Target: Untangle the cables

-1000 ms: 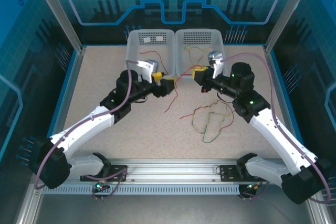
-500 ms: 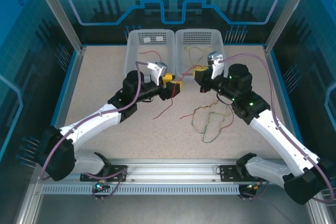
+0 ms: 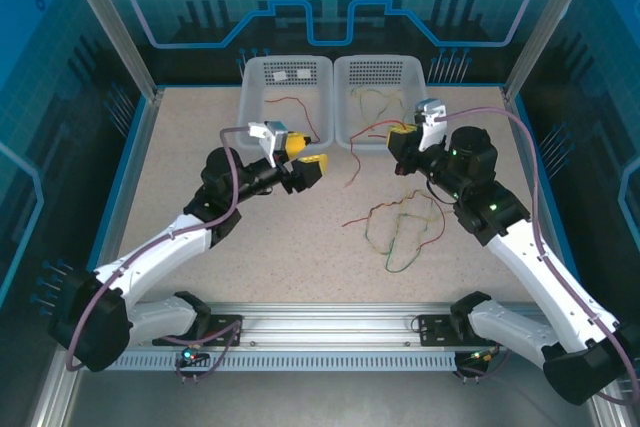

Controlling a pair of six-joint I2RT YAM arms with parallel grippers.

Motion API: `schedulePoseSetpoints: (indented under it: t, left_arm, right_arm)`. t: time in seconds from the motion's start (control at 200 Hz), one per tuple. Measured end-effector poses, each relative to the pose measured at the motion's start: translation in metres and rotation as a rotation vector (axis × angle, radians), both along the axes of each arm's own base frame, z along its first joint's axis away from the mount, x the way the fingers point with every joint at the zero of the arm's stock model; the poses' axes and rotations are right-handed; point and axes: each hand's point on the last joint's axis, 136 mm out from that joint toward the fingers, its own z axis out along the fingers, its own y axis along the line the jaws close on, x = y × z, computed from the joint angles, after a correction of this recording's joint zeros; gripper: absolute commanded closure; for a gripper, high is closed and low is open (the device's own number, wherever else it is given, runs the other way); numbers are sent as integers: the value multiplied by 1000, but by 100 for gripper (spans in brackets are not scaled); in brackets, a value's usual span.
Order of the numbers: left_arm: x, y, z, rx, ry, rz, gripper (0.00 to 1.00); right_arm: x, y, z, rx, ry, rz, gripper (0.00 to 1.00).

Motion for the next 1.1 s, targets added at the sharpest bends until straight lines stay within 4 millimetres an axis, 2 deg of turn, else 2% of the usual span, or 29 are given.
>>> schedulePoseSetpoints:
  t: [0.09, 0.245, 0.415, 0.5, 0.57, 0.695, 0.725, 0.825, 0.981, 1.101]
  left_arm:
    - [-9, -9, 3, 5, -26, -45, 10]
    - [-22, -24, 4, 35, -70, -103, 9]
    - [-13, -29, 5, 70, -106, -85, 10]
    - [-7, -30, 1, 88, -108, -66, 20]
    - [-3, -31, 0, 99, -111, -58, 36]
    - [1, -33, -2, 103, -111, -57, 90]
    - [1, -33, -2, 102, -111, -57, 99]
    - [1, -33, 1, 92, -117, -54, 100]
    - [0, -32, 12, 42, -114, -54, 100]
    - [-4, -28, 21, -10, -112, -49, 100]
  right_arm:
    - [-2, 4, -2, 10, 11, 23, 100]
    - [-2, 10, -7, 22, 33, 52, 100]
    - [-2, 21, -11, 29, 46, 96, 100]
    - [-6, 29, -9, 37, 40, 138, 100]
    - [-10, 37, -8, 38, 33, 180, 100]
    - [-20, 52, -8, 25, 23, 254, 100]
    - [-20, 54, -10, 20, 24, 261, 100]
    - [-20, 55, -12, 8, 24, 259, 100]
    - [-11, 44, -18, -19, 37, 179, 100]
    - [-1, 43, -33, -49, 72, 150, 100]
